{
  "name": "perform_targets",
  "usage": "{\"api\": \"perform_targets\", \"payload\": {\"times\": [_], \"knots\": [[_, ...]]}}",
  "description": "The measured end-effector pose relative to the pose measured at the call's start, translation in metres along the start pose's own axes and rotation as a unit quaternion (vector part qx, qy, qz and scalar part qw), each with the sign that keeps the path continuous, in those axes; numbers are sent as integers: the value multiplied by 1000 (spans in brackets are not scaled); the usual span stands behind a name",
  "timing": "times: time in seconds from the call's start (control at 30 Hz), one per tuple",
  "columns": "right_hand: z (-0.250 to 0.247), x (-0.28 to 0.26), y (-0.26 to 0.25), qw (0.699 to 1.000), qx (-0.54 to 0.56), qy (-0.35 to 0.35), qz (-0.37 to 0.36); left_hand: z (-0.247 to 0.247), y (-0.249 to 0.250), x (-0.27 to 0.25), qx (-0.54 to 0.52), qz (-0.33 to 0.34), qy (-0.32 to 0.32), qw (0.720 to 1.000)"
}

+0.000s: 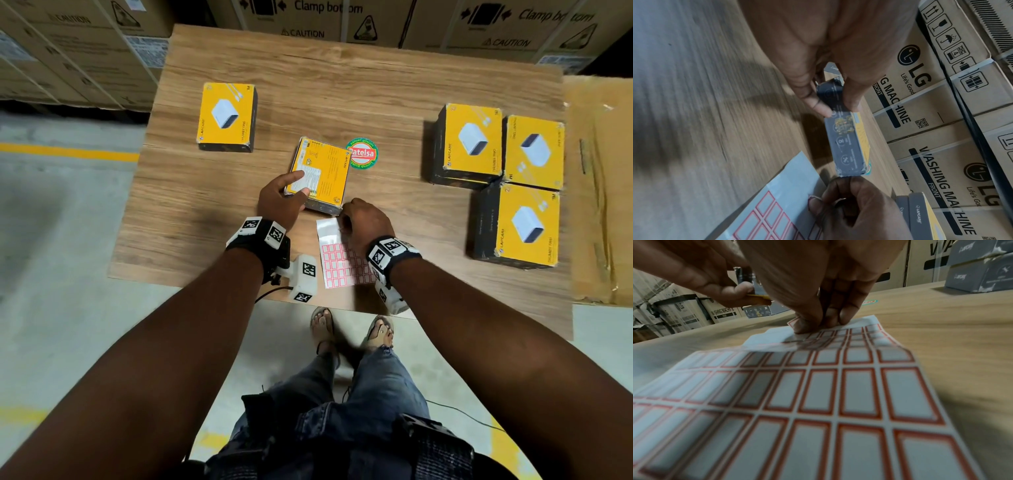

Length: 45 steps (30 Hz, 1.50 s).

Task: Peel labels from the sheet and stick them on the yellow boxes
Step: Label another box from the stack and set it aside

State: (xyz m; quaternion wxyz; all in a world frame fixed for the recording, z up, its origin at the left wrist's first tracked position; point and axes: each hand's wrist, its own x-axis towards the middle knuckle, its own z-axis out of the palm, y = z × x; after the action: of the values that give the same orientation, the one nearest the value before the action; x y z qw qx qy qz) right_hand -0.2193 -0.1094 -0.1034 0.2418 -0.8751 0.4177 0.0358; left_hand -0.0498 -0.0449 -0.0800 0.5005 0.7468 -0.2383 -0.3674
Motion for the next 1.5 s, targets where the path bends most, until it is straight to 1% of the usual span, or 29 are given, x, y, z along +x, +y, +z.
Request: {"api": "perform_targets", "payload": {"times": [0.13, 0.37, 0.5, 0.63, 0.73, 0.9, 0.93, 0.97, 1.0, 1.03, 1.07, 1.1, 1.13, 1.17, 1.2, 1.33, 1.4, 1.43, 1.5], "knots": [[1, 3, 2, 1000, 13, -5, 4, 1, -4, -1, -8, -8, 1, 1000], [3, 0, 6, 1000, 9, 3, -11, 1, -11, -5, -14, -14, 4, 1000], [4, 1, 6, 1000, 15, 10, -8, 2, -17, -7, 24, -10, 8, 1000], [3, 2, 6, 999, 39, 7, 7, 3, -33, -11, 153, 36, 8, 988], [4, 3, 11, 996, 85, 2, 14, 10, -36, -14, 178, 70, 42, 981], [7, 3, 17, 988, 155, 3, 24, 9, -32, -17, 283, 144, 106, 942], [7, 3, 17, 987, 159, 6, 23, 9, -29, -20, 298, 160, 105, 935], [7, 4, 17, 987, 159, 9, 19, 9, -26, -23, 319, 190, 78, 925], [7, 4, 17, 988, 155, 12, 15, 10, -24, -28, 347, 228, 26, 909], [7, 5, 17, 988, 152, 14, 12, 11, -24, -32, 373, 264, -41, 888], [7, 6, 17, 988, 151, 15, 11, 13, -24, -38, 394, 287, -112, 866], [6, 7, 18, 988, 153, 15, 14, 14, -25, -44, 414, 304, -170, 841], [5, 8, 18, 988, 156, 12, 17, 16, -26, -49, 438, 316, -211, 815], [4, 9, 19, 987, 158, 7, 19, 17, -27, -52, 461, 327, -234, 791], [2, 11, 20, 987, 158, 0, 18, 18, -27, -56, 482, 328, -241, 776], [-6, 17, 21, 985, 167, -39, 29, 24, -28, -58, 564, 248, -256, 745], [-7, 18, 23, 982, 178, -50, 38, 28, -29, -58, 584, 233, -256, 734], [-8, 18, 23, 981, 183, -54, 42, 30, -29, -59, 584, 226, -248, 739], [-6, 19, 24, 980, 187, -56, 46, 33, -27, -59, 575, 203, -228, 759]]}}
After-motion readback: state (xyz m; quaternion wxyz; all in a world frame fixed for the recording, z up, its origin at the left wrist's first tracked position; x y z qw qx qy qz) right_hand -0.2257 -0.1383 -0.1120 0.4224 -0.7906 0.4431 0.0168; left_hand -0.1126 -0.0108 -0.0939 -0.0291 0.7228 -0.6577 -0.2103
